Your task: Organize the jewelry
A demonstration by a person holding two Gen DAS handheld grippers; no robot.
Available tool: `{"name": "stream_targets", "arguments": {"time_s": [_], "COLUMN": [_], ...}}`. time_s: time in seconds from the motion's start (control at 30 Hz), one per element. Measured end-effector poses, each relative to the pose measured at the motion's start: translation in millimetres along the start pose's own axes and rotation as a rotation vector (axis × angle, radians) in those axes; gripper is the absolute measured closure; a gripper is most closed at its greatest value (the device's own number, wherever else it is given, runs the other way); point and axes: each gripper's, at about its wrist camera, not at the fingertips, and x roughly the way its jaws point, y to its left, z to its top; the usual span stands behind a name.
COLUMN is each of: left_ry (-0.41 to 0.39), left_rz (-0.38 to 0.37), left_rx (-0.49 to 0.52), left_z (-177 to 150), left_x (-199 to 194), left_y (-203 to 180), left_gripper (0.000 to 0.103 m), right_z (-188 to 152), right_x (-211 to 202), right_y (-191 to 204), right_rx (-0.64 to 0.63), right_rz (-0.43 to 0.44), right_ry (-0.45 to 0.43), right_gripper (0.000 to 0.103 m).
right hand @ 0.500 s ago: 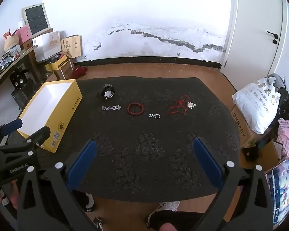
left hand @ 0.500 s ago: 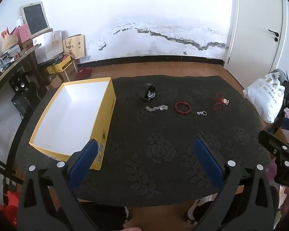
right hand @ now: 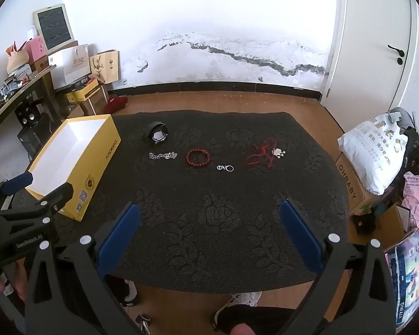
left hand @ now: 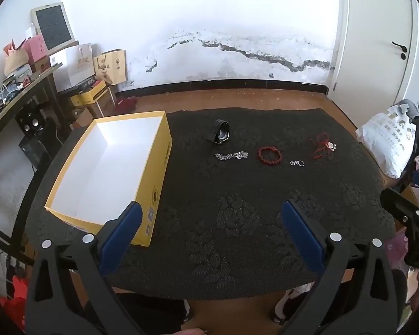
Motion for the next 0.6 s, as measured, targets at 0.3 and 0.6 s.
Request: {"name": "stream_targets", "arguments": {"time_s": [0.3,0.6], "left_ry": [-0.003,-0.002], "left_rz": [-0.002,0.0], "left_rx": [0.0,0.005], "left_z": [-0.6,0.4], "left_x": [-0.5,-1.6], "left_y": [2.5,-1.9], "left_gripper": [0.006,0.006], "right_z": [-1.5,-1.0], "right_x": [-0.1,-0.3], "right_y": [-1.5,-2.0], "right_rx": [-0.003,-0.003], "right_rz": [0.003,0.006], "right_ry": [-0.006,-0.008], "right_gripper": [0.006,0.006]}}
